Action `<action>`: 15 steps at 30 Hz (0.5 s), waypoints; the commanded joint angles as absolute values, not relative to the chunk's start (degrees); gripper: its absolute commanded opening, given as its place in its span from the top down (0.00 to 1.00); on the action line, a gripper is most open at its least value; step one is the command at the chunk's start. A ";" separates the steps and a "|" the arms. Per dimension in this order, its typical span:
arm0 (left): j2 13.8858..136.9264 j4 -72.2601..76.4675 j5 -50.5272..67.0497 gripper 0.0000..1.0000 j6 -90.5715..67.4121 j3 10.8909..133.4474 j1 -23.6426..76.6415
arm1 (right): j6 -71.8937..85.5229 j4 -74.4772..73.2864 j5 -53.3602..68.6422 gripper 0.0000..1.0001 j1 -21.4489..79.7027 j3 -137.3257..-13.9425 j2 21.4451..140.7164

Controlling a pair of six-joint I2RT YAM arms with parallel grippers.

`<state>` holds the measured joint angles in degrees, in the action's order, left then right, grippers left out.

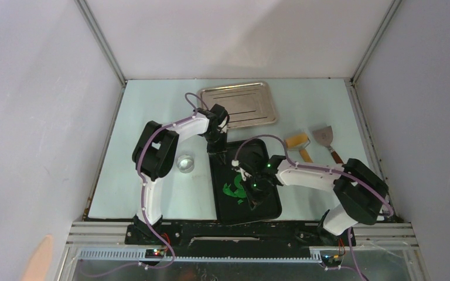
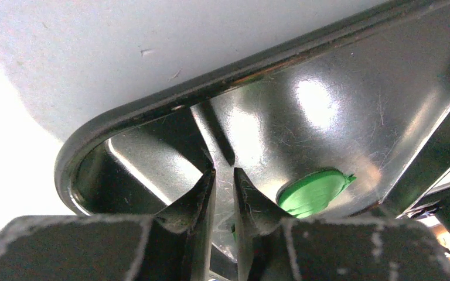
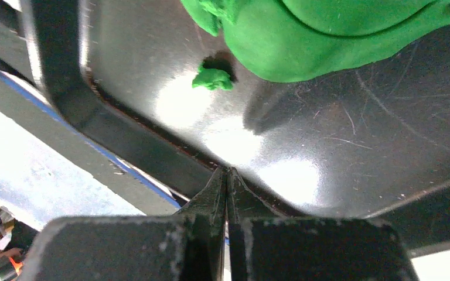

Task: Roll out the dumpling wrappers from the dough
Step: Remove the dumpling wrapper from the work surface.

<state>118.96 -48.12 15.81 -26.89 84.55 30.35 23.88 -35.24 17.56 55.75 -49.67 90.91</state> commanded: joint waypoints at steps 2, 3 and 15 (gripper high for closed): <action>120.77 -45.69 11.95 0.78 -26.07 84.64 30.06 | 26.07 -31.82 15.21 1.00 54.23 -54.47 86.76; 120.74 -45.62 12.02 0.78 -26.10 84.56 30.06 | 26.66 -30.42 14.98 1.00 53.69 -55.68 87.20; 120.69 -45.21 12.34 0.78 -26.07 83.85 30.06 | 27.60 -23.64 17.38 1.00 51.75 -65.68 101.60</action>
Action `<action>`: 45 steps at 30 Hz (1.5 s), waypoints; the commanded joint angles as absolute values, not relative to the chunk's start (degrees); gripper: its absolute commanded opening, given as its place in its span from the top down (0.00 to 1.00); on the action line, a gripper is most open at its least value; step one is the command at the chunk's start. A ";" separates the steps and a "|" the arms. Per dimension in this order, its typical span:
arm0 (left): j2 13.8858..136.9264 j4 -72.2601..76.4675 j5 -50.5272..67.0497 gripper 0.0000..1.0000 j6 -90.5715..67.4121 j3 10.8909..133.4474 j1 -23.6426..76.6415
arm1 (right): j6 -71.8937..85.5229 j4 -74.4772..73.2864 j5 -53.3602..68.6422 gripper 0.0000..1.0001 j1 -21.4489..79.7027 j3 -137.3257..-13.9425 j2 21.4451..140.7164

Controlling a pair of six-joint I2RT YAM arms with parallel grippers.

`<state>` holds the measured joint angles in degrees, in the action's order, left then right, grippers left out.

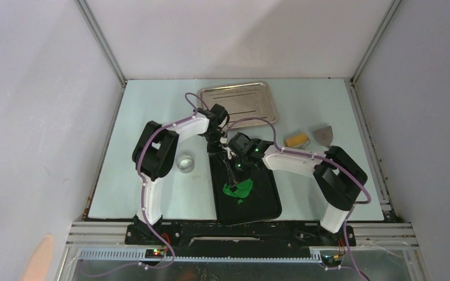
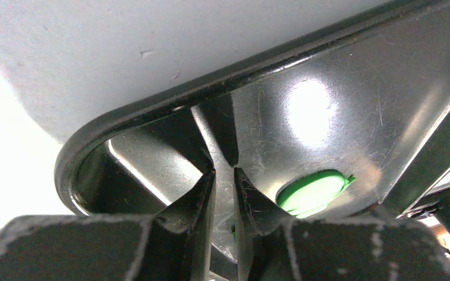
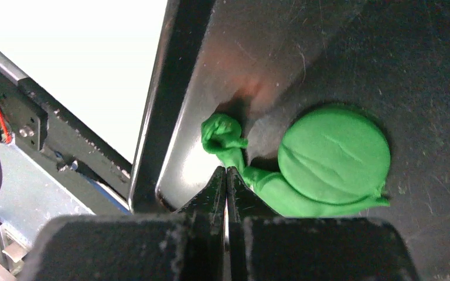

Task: Roll out the dumpling wrappers from the dough
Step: Remove the dumpling wrapper from the work surface.

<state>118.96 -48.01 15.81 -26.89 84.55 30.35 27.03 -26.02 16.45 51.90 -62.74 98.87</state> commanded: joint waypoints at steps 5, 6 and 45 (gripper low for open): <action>120.98 -45.14 12.62 0.78 -26.11 83.88 30.06 | 27.77 -22.31 17.46 1.00 51.54 -66.30 104.16; 121.02 -45.17 12.65 0.78 -26.13 83.85 30.06 | 27.77 -22.17 17.33 1.00 51.45 -66.35 104.68; 121.50 -45.39 12.24 0.78 -26.13 84.11 29.93 | 23.51 -27.03 11.85 1.00 57.33 -53.79 101.02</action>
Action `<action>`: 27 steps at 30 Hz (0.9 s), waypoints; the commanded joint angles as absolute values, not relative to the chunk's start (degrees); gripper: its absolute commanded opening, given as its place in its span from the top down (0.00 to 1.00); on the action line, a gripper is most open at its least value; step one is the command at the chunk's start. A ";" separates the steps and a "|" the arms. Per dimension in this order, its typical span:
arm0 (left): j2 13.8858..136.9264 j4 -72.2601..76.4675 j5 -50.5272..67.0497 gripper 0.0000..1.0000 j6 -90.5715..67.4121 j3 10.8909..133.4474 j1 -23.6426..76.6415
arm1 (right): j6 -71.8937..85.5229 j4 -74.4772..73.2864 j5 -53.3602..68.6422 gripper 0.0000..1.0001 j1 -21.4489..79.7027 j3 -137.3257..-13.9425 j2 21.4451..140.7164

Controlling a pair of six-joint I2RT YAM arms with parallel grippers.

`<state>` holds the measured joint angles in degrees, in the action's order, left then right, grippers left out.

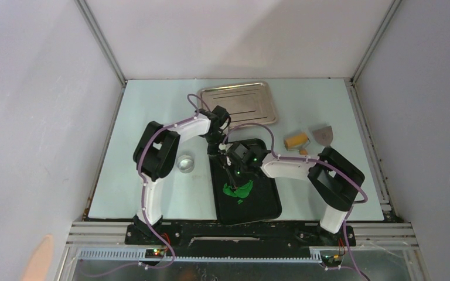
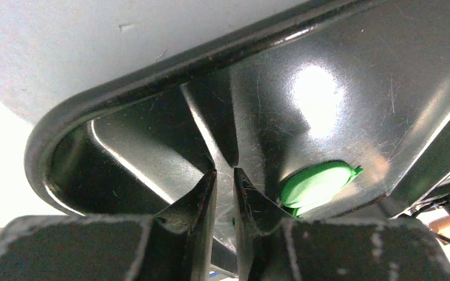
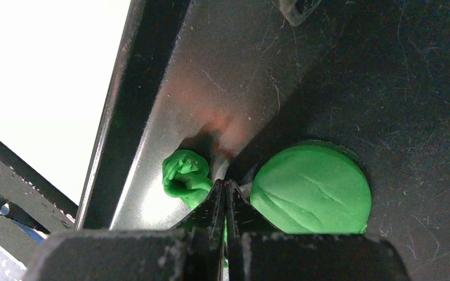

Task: Roll out the dumpling wrappers from the dough
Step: Remove the dumpling wrapper from the work surface.

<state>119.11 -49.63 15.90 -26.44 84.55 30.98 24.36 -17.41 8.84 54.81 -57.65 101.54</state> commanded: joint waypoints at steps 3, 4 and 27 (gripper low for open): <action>121.52 -44.92 13.10 0.78 -26.19 84.03 29.52 | 23.65 -26.75 11.29 1.00 57.34 -52.24 100.13; 121.38 -44.51 14.12 0.77 -26.13 83.86 29.41 | 23.84 -26.45 11.22 1.00 57.39 -51.73 99.81; 120.65 -43.62 15.64 0.78 -27.40 80.93 27.61 | 25.65 -24.19 7.37 1.00 57.96 -47.03 92.77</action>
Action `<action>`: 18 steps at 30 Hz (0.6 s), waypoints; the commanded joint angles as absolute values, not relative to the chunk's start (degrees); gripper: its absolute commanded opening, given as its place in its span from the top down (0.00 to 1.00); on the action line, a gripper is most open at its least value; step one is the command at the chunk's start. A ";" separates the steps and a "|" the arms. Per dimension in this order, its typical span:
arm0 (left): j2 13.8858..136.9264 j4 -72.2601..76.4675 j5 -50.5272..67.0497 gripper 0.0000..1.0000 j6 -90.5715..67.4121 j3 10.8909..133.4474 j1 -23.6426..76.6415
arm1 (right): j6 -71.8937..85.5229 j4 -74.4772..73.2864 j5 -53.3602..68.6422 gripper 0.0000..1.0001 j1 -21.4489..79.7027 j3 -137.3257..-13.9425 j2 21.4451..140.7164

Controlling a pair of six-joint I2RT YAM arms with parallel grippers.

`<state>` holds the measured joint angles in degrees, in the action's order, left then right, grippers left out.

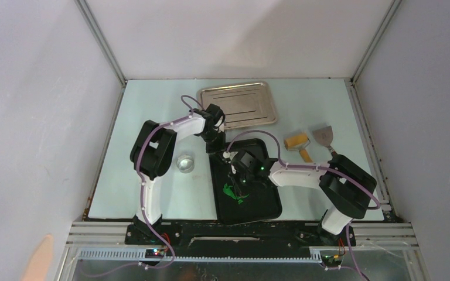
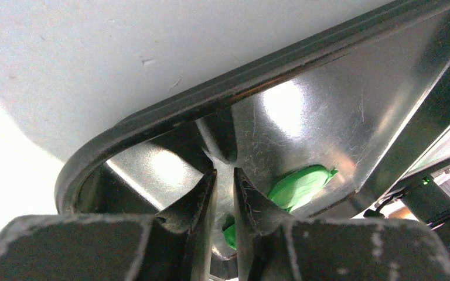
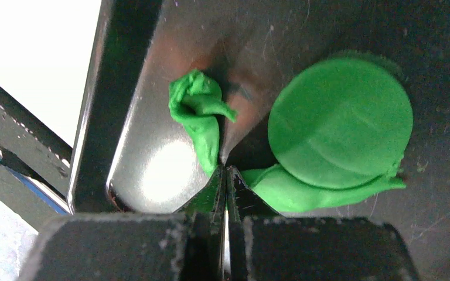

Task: Roll out the dumpling wrappers from the dough
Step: Remove the dumpling wrapper from the work surface.

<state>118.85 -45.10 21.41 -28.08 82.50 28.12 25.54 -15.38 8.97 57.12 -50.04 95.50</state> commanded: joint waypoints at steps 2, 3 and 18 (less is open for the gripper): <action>120.78 -43.70 15.73 0.78 -27.25 80.95 27.53 | 25.75 -25.21 6.86 1.00 58.24 -46.29 91.44; 120.83 -43.64 15.73 0.78 -27.29 81.02 27.51 | 25.73 -25.89 6.59 1.00 58.38 -46.02 90.83; 120.90 -43.63 16.00 0.78 -26.95 80.99 27.42 | 27.55 -24.03 9.10 1.00 56.04 -49.61 86.19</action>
